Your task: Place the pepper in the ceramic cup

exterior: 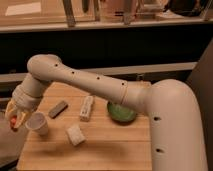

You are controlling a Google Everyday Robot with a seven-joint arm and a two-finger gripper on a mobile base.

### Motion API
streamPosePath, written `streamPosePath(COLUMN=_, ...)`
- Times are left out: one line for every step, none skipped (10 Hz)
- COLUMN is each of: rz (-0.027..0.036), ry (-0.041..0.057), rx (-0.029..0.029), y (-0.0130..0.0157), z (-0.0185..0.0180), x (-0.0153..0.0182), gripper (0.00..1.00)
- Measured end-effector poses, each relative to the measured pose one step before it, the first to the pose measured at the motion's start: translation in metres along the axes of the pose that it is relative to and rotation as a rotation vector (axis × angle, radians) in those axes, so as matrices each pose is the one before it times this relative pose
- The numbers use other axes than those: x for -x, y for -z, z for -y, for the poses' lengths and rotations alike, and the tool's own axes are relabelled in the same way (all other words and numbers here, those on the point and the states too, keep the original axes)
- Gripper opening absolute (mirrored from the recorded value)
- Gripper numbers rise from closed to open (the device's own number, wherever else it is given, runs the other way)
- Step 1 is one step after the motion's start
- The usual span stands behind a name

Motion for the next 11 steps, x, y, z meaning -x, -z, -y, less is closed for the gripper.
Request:
streamPosePath(rz=0.00265, ry=0.00096, rx=-0.00559, y=0.00168, z=-0.00011, x=-0.00256, gripper=0.00)
streamPosePath(rz=-0.00508, ry=0.00224, rx=-0.00732, y=0.00302, z=0.00072, x=-0.00297, gripper=0.00)
streamPosePath(rz=-0.01376, ry=0.00269, rx=-0.00394, y=0.00220, z=0.00096, x=-0.00298, gripper=0.00)
streamPosePath(rz=-0.01210, ry=0.00172, rx=-0.00190, y=0.00159, z=0.00113, x=-0.00305, gripper=0.00)
streamPosePath(rz=-0.01552, ry=-0.00029, rx=-0.00184, y=0.00253, z=0.00112, x=-0.00443, gripper=0.00)
streamPosePath(rz=-0.01761, ry=-0.00183, rx=-0.00118, y=0.00290, z=0.00087, x=-0.00529, gripper=0.00)
streamPosePath(rz=-0.01612, ry=-0.00291, rx=0.00012, y=0.00245, z=0.00078, x=-0.00471, gripper=0.00)
streamPosePath(rz=-0.01318, ry=-0.00114, rx=0.00089, y=0.00135, z=0.00077, x=-0.00285, gripper=0.00)
streamPosePath(rz=-0.01726, ry=-0.00346, rx=0.00285, y=0.00139, z=0.00130, x=-0.00492, gripper=0.00)
streamPosePath(rz=-0.00709, ry=-0.00287, rx=0.00298, y=0.00038, z=0.00044, x=-0.00298, gripper=0.00)
streamPosePath(rz=-0.00358, ry=-0.00475, rx=0.00297, y=0.00070, z=0.00072, x=-0.00309, gripper=0.00)
